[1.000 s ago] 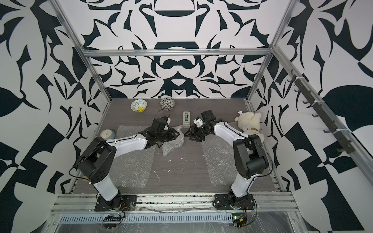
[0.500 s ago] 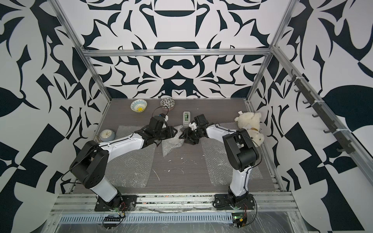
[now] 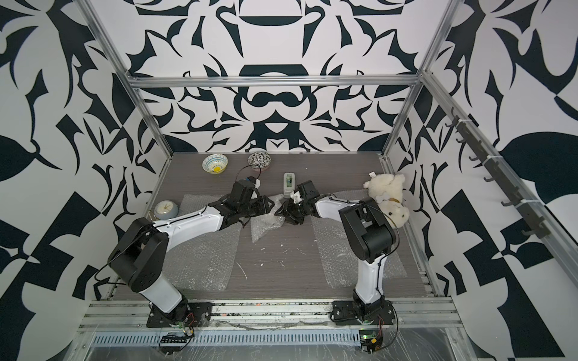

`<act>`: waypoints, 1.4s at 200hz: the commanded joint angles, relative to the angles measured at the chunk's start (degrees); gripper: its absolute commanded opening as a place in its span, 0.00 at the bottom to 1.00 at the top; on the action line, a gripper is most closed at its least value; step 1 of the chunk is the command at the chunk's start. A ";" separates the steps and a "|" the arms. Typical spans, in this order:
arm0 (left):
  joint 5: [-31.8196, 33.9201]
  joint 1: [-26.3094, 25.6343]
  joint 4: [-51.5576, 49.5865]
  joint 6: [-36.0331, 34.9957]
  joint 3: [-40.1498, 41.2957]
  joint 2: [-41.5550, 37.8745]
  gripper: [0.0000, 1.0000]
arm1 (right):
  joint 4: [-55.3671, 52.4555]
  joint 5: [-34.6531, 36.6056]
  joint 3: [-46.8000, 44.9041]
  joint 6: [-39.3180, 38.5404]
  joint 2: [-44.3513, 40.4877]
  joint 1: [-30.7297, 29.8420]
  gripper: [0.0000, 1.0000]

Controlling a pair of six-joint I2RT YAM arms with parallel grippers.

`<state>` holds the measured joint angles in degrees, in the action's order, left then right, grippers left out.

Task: Wrap bowls in bubble wrap
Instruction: Pick up the bubble-wrapped bowl from the center of the board, then place the bubble-wrapped bowl at the center of the board.

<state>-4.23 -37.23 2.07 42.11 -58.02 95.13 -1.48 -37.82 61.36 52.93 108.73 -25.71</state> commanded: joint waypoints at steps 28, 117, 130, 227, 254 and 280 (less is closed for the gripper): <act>0.61 0.26 -0.62 -0.62 1.69 -0.35 0.40 | 4.45 0.73 -1.33 2.00 0.26 -0.21 0.20; 8.44 0.49 0.02 -0.18 6.78 -8.61 0.40 | -2.02 0.93 1.95 -1.86 -4.00 1.86 0.00; 11.48 0.50 0.43 -0.27 8.83 -12.08 0.40 | -3.95 1.00 2.80 -2.89 -5.54 3.26 0.00; 13.67 1.37 0.97 0.26 14.53 -16.71 0.43 | -18.17 6.31 22.72 -13.37 -4.00 25.83 0.00; 12.54 1.46 -1.27 0.09 13.31 -15.34 0.43 | -19.43 9.53 32.65 -13.73 5.80 30.32 0.00; 11.97 1.72 -3.65 -0.35 12.58 -14.97 0.44 | -21.67 11.69 42.66 -13.30 14.66 31.86 0.00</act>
<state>8.78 -35.94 1.83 42.33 -43.83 79.70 -20.08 -28.49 95.64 41.19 118.61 6.20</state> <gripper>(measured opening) 0.434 0.119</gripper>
